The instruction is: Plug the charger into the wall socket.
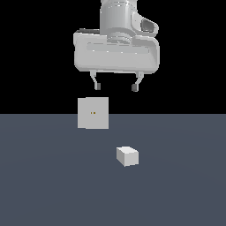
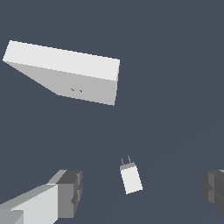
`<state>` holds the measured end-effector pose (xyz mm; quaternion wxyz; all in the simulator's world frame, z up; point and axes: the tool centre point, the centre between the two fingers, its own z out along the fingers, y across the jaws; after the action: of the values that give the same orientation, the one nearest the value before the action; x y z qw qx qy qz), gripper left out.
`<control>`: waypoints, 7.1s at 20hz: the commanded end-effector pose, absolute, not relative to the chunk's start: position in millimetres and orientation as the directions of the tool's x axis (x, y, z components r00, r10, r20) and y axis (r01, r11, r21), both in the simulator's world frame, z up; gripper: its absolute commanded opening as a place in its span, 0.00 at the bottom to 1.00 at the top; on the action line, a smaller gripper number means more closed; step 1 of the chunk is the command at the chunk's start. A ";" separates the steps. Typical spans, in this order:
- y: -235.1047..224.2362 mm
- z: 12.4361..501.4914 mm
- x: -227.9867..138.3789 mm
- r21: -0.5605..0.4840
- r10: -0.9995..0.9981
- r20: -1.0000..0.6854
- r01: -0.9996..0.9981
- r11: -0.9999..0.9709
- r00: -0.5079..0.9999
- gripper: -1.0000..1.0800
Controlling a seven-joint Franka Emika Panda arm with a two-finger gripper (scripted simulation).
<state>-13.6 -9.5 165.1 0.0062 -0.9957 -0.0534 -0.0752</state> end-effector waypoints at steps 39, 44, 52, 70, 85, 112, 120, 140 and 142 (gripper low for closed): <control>-29.1 60.5 -65.0 -0.001 0.331 0.371 0.357 -0.934 0.868 0.96; -29.2 46.0 -65.7 0.000 0.332 0.370 0.357 -0.934 0.868 0.96; -29.0 15.5 -65.9 0.001 0.334 0.370 0.359 -0.933 0.867 0.96; -25.7 12.9 -66.4 0.000 0.334 0.370 0.359 -0.933 0.867 0.00; 5.5 38.8 -54.3 -0.002 0.219 0.375 0.237 -0.971 0.901 0.00; 63.0 92.5 -14.7 -0.002 -0.031 0.376 -0.033 -0.999 0.926 0.00; 70.0 99.3 -7.3 0.000 -0.070 0.373 -0.075 -0.997 0.925 0.00; 69.1 100.3 18.0 0.000 -0.077 0.372 -0.083 -0.997 0.925 0.00; 68.4 100.3 26.3 0.000 -0.077 0.372 -0.083 -0.997 0.925 0.00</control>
<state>20.1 69.0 100.1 -0.0080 -0.9811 0.0405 -0.1890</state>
